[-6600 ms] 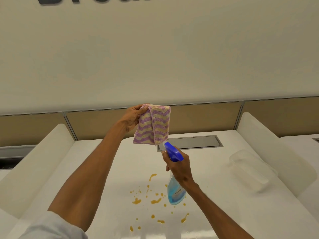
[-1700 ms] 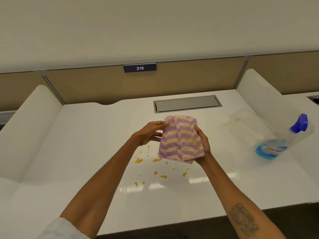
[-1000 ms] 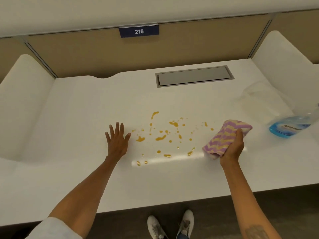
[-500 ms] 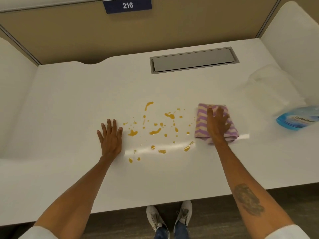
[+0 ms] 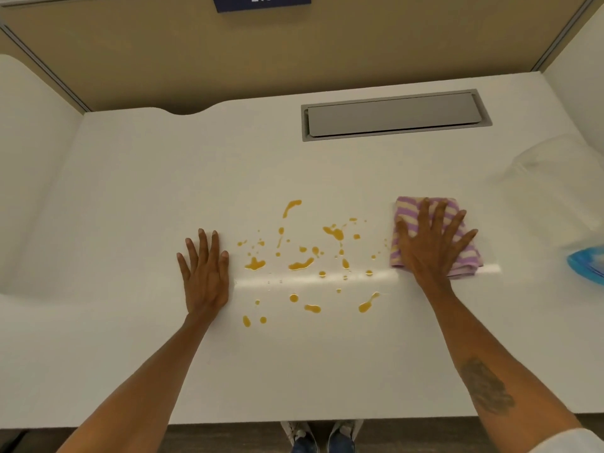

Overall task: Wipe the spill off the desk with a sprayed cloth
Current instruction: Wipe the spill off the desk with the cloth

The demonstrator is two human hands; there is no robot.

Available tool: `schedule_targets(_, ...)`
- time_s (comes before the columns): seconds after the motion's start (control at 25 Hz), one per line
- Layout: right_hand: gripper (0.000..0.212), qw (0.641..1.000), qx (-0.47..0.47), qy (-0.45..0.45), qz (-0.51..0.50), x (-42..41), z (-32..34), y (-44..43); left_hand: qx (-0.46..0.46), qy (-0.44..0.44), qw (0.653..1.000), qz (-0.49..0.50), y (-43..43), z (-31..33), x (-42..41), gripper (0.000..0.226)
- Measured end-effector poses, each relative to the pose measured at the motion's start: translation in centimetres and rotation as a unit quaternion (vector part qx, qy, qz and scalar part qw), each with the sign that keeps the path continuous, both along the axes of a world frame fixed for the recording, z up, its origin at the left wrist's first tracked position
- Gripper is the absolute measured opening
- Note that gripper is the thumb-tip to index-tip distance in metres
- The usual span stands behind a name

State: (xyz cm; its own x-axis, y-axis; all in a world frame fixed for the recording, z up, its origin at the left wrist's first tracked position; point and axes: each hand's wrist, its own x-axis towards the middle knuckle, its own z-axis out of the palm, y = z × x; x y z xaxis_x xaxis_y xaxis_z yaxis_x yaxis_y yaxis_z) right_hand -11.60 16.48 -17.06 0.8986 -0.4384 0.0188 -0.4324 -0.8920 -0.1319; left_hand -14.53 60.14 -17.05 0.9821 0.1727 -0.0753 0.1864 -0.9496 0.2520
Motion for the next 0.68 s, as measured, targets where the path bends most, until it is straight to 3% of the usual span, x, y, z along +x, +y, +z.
schedule_targets(0.32, 0.074, 0.993, 0.009, -0.002, 0.118, 9.8, 0.0, 3.5, 0.001, -0.008, 1.0, 0.01, 0.0, -0.6, 0.4, 0.058)
schedule_targets(0.52, 0.065, 0.968, -0.03, -0.018, 0.247, 3.9, -0.9, 4.9, 0.001, 0.004, 1.0, 0.002, 0.0, -0.3, 0.2, 0.059)
schedule_targets(0.68, 0.067, 0.931, -0.073, -0.029, 0.357, -3.0, -1.0, 1.2, 0.001, 0.014, 1.0, -0.007, 0.0, 0.0, -0.2, 0.058)
